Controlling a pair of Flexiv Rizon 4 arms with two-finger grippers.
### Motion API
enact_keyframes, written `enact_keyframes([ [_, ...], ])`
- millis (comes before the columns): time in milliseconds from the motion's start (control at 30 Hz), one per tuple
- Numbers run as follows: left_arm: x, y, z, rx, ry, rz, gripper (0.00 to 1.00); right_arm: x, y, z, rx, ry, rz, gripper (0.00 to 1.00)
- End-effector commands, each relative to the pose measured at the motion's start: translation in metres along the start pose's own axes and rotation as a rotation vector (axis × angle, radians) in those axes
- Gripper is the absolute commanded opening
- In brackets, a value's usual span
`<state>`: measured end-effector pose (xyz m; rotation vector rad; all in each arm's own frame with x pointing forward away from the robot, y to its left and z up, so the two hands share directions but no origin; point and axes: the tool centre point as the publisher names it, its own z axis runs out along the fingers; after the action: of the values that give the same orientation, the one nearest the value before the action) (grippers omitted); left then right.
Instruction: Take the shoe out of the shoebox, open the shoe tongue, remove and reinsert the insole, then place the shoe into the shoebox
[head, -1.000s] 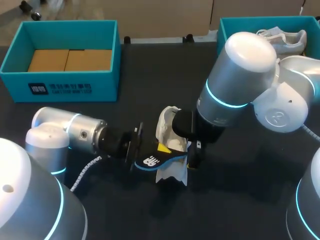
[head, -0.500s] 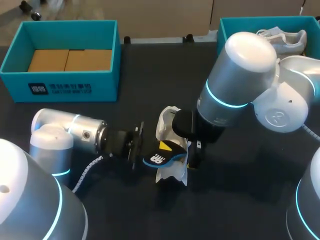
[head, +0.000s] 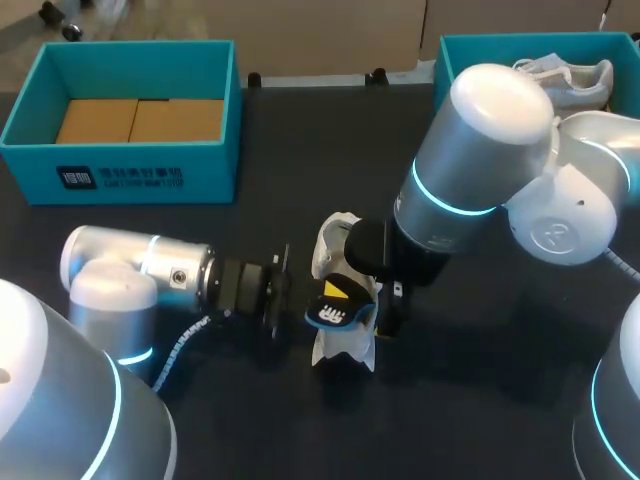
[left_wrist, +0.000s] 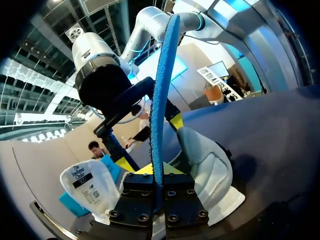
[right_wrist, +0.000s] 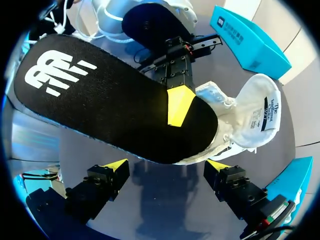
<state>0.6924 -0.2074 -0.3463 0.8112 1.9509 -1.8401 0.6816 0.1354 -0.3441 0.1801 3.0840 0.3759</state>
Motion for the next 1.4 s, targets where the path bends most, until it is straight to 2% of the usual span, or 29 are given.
enact_keyframes([
  [33, 0.001, 0.0, 0.002, -0.04, 0.008, 0.007, 0.0, 0.001, 0.0, 0.002, -0.001, 0.0, -0.001, 1.0],
  [267, 0.001, -0.005, -0.002, -0.044, 0.011, 0.014, 0.0, 0.001, 0.0, 0.002, -0.001, 0.0, -0.001, 1.0],
  [300, 0.001, -0.006, -0.002, -0.043, 0.011, 0.015, 0.02, 0.001, 0.0, 0.002, -0.001, 0.0, -0.001, 1.0],
  [333, 0.001, -0.008, -0.003, -0.041, 0.01, 0.015, 0.14, 0.001, 0.0, 0.002, -0.001, 0.0, -0.001, 1.0],
  [500, 0.0, -0.013, -0.004, -0.03, 0.006, 0.014, 0.21, 0.001, 0.0, 0.002, -0.001, 0.0, -0.001, 1.0],
  [567, 0.0, -0.016, -0.003, -0.025, 0.007, 0.018, 0.31, 0.001, 0.0, 0.002, -0.001, 0.0, -0.001, 1.0],
  [1000, -0.003, -0.043, 0.005, 0.014, 0.027, 0.065, 0.26, 0.001, 0.0, 0.002, -0.001, 0.0, -0.001, 1.0],
  [1133, -0.003, -0.046, 0.007, -0.007, 0.05, 0.083, 0.23, 0.001, 0.0, 0.002, -0.001, 0.0, -0.001, 1.0],
  [1200, -0.002, -0.046, 0.009, -0.011, 0.053, 0.083, 0.15, 0.001, 0.0, 0.002, -0.001, 0.0, -0.001, 1.0],
  [1233, -0.002, -0.046, 0.009, -0.012, 0.056, 0.085, 0.0, 0.001, 0.0, 0.002, -0.001, 0.0, -0.001, 1.0],
  [1400, 0.0, -0.039, 0.012, -0.006, 0.082, 0.113, 0.0, 0.001, 0.0, 0.002, -0.001, 0.0, -0.001, 1.0],
])
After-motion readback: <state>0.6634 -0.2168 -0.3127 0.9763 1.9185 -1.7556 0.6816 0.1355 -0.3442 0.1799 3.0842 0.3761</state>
